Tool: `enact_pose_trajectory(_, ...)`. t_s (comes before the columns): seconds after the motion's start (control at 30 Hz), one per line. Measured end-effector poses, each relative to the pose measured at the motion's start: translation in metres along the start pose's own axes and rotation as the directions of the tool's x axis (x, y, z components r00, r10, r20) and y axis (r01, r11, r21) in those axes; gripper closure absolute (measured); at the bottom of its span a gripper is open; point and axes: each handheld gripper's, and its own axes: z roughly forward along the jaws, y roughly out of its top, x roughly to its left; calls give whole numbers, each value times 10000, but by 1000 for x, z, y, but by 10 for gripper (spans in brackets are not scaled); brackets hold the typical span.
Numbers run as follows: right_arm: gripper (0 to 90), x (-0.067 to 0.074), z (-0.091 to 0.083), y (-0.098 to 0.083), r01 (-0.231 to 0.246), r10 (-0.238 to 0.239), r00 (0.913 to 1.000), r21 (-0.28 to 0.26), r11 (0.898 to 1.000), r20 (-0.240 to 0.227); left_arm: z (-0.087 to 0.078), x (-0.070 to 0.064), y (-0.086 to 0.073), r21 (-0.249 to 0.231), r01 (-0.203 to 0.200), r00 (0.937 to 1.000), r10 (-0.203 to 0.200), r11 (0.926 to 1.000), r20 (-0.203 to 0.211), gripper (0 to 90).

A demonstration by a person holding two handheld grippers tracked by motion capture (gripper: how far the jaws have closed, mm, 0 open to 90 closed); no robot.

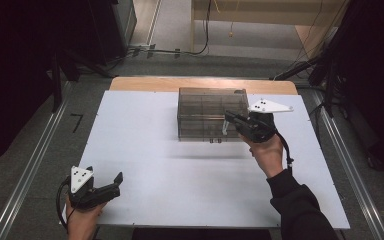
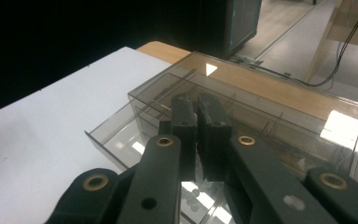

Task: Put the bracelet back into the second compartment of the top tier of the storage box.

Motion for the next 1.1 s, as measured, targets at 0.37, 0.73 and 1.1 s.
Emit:
enact_pose_trajectory(0.37,841,0,20,-5,165,-171,9998,585,9981,96,0,0,0,19,-12,10000,12,10000,2,13)
enact_pose_trajectory(0.73,840,1,37,-11,288,-292,9996,1128,9932,25,1,0,0,40,-16,10000,16,10000,14,13)
enact_pose_trajectory(1.1,833,4,53,-17,340,-330,9994,1658,9856,-86,0,0,0,43,-20,10000,20,10000,22,13)
